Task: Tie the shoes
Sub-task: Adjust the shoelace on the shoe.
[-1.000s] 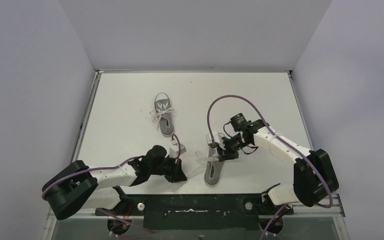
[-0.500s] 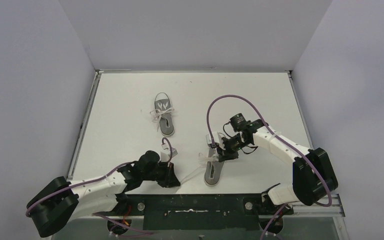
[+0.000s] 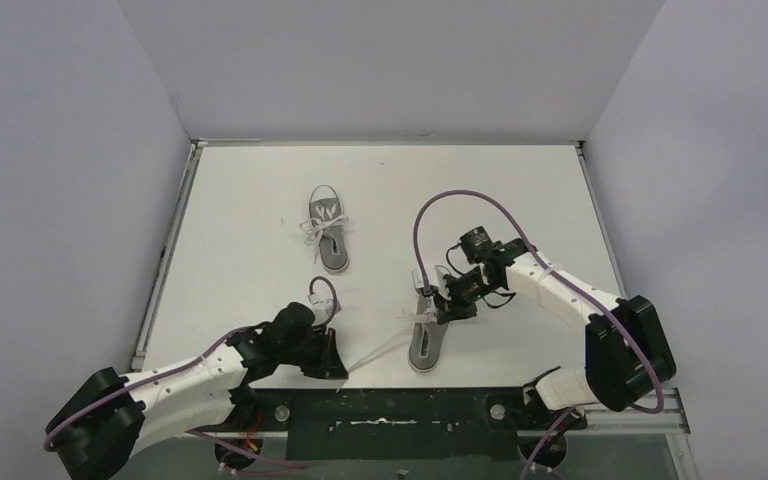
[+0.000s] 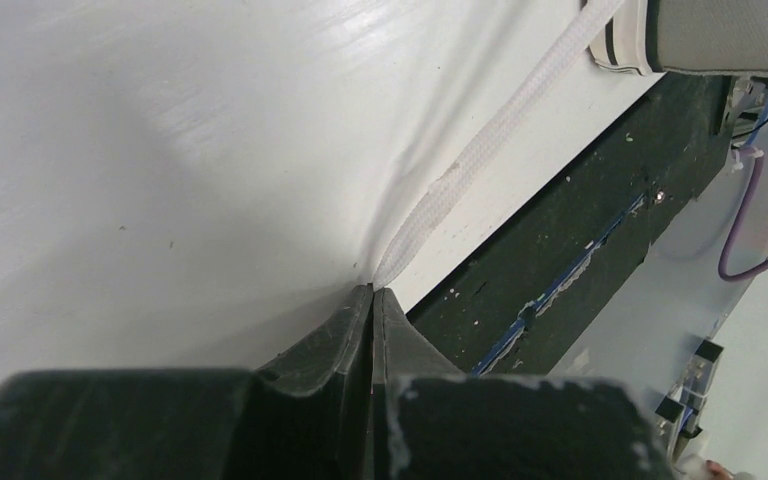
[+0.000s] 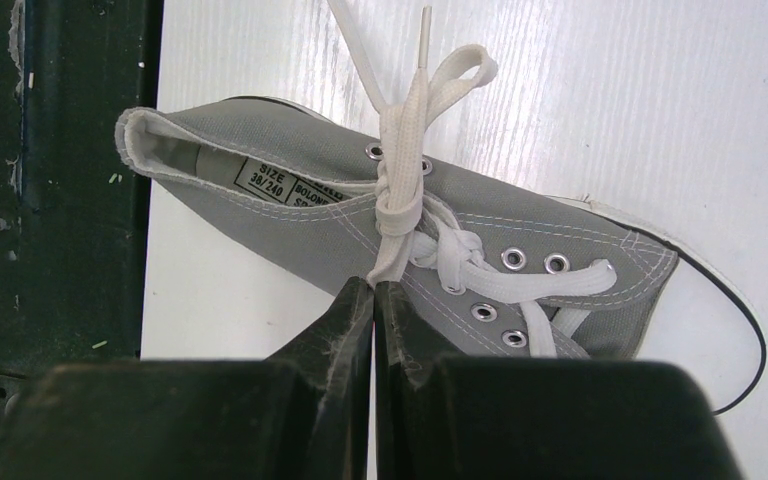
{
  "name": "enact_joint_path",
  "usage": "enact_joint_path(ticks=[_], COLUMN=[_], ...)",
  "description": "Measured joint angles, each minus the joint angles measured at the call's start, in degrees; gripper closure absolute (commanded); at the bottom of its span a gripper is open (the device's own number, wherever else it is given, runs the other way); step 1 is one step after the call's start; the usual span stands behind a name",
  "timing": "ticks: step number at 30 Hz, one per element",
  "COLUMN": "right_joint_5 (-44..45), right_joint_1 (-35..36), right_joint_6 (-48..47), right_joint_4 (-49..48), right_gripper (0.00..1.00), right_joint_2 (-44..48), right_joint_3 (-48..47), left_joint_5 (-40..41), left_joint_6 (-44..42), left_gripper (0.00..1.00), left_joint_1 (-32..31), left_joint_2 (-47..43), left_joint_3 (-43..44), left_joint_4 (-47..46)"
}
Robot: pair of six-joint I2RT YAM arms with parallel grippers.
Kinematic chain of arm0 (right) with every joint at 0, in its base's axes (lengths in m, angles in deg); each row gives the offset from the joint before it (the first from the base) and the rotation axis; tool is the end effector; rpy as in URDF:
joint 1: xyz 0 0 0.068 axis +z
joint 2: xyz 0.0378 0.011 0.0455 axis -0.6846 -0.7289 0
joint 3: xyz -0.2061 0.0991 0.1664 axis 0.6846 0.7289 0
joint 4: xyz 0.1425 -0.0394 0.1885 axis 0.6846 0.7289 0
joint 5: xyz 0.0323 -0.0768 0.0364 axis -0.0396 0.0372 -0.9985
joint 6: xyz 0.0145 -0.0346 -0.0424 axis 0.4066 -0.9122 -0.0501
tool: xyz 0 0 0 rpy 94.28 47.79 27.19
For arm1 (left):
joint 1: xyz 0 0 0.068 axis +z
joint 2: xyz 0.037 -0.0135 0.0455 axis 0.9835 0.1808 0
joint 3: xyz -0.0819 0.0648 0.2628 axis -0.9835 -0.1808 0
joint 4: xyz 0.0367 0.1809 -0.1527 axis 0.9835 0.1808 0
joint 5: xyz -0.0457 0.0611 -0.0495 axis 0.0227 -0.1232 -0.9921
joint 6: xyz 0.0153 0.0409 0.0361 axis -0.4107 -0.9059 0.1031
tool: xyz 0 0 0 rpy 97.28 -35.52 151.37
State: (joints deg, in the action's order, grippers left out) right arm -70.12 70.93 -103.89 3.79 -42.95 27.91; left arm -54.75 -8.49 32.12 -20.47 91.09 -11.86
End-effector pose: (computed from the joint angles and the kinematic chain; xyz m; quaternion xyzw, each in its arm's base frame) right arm 0.1778 0.1263 0.2235 -0.6648 0.6236 0.3556 0.2066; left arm 0.0791 -0.1064 0.1447 0.1073 0.9191 -0.3568 0.1283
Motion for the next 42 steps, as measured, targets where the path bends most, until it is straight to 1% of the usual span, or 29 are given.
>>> enact_joint_path(ticks=[2,5,6,8,11,14,16,19,21,23,26,28,33,38,41,42], right_joint_5=[0.0,0.0,0.0,0.0,-0.02,-0.02,-0.04,-0.17,-0.42,-0.42,-0.5,-0.52,-0.59,-0.63,-0.66,-0.66], right_joint_1=[0.0,0.0,0.0,0.0,0.0,0.0,0.0,0.0,0.0,0.0,0.0,0.0,0.0,0.0,0.0,0.0], right_joint_6=[-0.11,-0.15,-0.15,-0.17,-0.26,-0.31,-0.31,-0.31,-0.31,-0.31,-0.33,-0.33,-0.42,-0.48,-0.48,-0.46], right_joint_4=[0.0,0.0,0.0,0.0,0.0,0.0,0.02,-0.02,0.0,0.0,0.02,0.09,0.2,0.2,0.17,0.17], right_gripper=[1.0,1.0,1.0,1.0,1.0,1.0,1.0,1.0,1.0,1.0,1.0,1.0,1.0,1.0,1.0,1.0], right_joint_2=[0.0,0.0,0.0,-0.02,0.0,-0.02,-0.02,-0.04,-0.13,-0.17,-0.2,-0.2,-0.2,-0.2,-0.2,-0.2], right_joint_3=[0.0,0.0,0.0,0.0,0.0,0.0,0.0,0.0,-0.02,-0.02,-0.11,-0.26,-1.01,-1.05,-1.05,-1.05], left_joint_5=[-0.02,-0.11,-0.33,0.09,1.46,3.54,3.98,3.96,3.28,2.54,0.74,-0.2,-1.33,-1.68,-1.68,-1.68], left_joint_6=[0.68,-0.02,-0.57,-2.08,-3.1,-3.23,-2.27,0.96,3.43,5.11,7.3,7.93,9.42,9.79,9.79,9.77], left_gripper=[0.99,0.65,0.57,0.44,0.37,0.36,0.36,0.39,0.41,0.47,0.48,0.48,0.49,0.47,0.48,0.5], left_joint_1=[0.31,0.35,0.33,0.33,0.52,0.96,1.64,2.89,3.58,3.91,4.04,4.02,3.3,2.08,1.68,1.66], left_joint_2=[0.59,0.72,0.52,-0.44,-1.46,1.11,6.08,15.17,22.49,28.26,34.88,36.46,37.07,38.45,39.6,39.87], left_joint_3=[0.44,0.83,1.16,2.47,4.96,9.4,13.38,18.01,21.0,23.71,27.54,28.37,28.39,28.39,28.39,28.44], left_joint_4=[0.46,0.76,0.85,1.14,0.48,-1.86,-5.55,-13.75,-18.88,-21.84,-26.03,-28.22,-31.32,-31.67,-30.91,-30.6])
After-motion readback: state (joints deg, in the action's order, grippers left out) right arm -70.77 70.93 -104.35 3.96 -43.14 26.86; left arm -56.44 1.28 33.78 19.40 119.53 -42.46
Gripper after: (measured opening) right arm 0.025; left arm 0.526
